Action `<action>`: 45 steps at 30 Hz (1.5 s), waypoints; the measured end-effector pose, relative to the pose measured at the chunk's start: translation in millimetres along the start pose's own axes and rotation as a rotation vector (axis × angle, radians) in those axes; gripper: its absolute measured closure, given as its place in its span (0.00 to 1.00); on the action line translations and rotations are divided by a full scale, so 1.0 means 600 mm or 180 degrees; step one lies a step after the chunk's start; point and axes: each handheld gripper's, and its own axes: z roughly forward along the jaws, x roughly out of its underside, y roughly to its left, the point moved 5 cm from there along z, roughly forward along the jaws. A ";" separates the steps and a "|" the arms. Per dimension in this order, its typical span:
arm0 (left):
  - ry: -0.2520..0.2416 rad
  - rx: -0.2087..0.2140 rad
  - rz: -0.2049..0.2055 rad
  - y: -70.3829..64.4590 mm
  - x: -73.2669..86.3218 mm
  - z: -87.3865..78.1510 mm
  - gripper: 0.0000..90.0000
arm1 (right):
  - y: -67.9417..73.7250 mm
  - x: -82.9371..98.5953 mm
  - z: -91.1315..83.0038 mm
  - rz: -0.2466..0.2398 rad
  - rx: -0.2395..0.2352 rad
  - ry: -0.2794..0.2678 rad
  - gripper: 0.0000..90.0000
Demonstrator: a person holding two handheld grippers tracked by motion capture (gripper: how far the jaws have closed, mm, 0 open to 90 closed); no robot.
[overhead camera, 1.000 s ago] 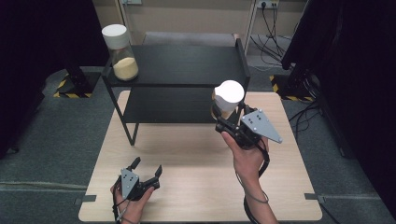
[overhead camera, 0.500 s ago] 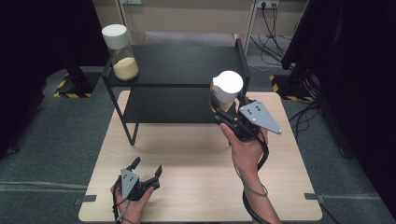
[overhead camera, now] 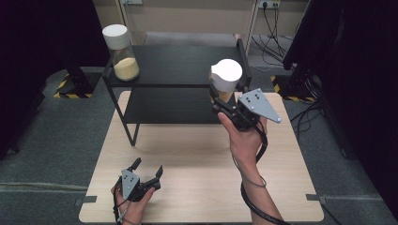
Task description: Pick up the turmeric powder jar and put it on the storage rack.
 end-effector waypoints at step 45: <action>-0.0007 0.0012 0.0012 0.000 0.001 0.001 0.12 | -0.015 -0.066 0.089 0.0012 0.0200 0.0117 0.34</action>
